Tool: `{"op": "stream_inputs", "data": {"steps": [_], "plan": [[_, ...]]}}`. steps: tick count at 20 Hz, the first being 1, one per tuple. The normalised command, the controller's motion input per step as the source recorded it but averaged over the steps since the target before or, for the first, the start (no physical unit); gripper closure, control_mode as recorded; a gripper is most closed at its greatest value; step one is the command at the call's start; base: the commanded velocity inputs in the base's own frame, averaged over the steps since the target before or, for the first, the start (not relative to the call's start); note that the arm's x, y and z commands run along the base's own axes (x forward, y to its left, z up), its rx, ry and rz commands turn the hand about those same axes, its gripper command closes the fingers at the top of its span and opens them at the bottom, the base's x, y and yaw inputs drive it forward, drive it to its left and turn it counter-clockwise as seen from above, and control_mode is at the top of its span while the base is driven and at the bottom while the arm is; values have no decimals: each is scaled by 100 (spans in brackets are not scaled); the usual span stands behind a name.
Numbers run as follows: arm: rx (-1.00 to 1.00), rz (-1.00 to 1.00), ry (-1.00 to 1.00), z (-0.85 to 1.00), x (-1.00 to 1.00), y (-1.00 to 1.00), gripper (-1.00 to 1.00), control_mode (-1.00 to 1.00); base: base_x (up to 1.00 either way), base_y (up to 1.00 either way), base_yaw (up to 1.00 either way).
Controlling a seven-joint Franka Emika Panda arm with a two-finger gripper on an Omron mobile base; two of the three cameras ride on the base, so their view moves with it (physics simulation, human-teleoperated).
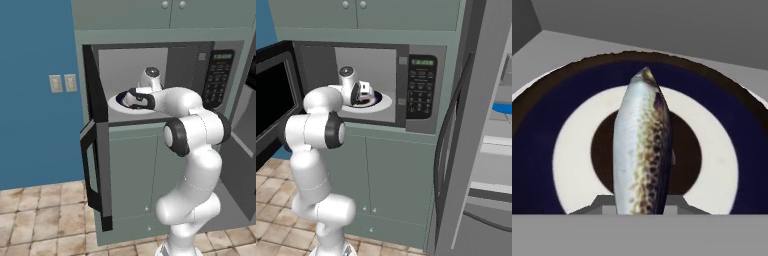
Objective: Transport the fish from the fridge to the microwave and turn on the microwave.
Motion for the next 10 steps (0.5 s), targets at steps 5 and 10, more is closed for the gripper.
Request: {"op": "stream_inputs", "data": {"steps": [5,10], "plan": [[0,1,0,-7,6,0,100,-100,0,0,0],[0,2,0,-6,8,0,100,-100,0,0,0]]}}
